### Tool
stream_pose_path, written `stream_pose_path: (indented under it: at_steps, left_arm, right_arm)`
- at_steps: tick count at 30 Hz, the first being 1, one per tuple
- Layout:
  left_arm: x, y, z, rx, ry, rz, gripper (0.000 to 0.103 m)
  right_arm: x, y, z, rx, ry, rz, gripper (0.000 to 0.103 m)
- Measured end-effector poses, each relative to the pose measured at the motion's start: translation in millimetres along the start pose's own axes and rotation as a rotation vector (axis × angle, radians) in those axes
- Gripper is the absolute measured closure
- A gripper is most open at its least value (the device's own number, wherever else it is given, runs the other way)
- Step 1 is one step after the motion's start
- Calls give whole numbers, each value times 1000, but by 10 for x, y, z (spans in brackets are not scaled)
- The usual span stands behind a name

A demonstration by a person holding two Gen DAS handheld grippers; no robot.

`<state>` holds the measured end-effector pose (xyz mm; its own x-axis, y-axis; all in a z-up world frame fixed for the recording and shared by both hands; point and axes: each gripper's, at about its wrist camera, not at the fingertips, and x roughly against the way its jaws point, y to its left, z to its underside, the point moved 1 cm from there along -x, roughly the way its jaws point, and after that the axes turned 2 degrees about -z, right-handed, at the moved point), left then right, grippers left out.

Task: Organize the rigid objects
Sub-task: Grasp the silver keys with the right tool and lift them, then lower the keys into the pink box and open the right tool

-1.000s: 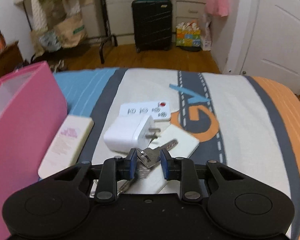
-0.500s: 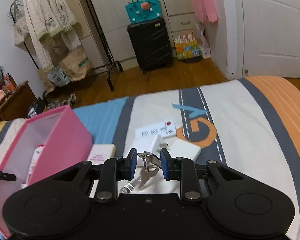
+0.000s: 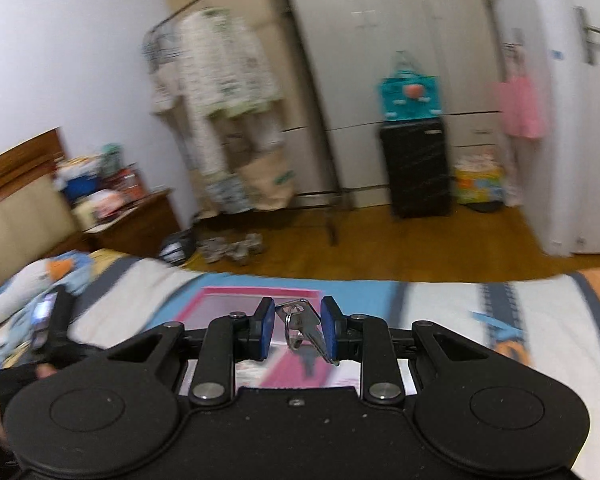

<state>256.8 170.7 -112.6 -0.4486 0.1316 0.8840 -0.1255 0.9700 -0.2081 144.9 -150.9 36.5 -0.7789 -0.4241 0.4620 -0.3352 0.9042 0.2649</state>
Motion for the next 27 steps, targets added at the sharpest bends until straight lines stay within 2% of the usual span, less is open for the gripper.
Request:
stream_pose_path:
  at_steps: [5,10,13,15,22,27]
  left_arm:
    - [-9,18,-21,4,2,9,94]
    - [-21,35,-12,2,2,13,94]
    - [-27,45,-13,4,3,18,94]
    - [-36,51,-16,8,6,22,93]
    - [-55,41,-16,3,9,18,93]
    - [-56,37,-16,6,10,15,93]
  right_arm:
    - [-258,274,131,-16,92,-136,74]
    - [-640,425,341,11,243,-188,74]
    - [-813,487,432,53,326,-171,73]
    - [-850,501,453,70,343,-148,73]
    - [-581,172,143,20,268,-113,66]
    - [-480,-239,6,9,284,16,58]
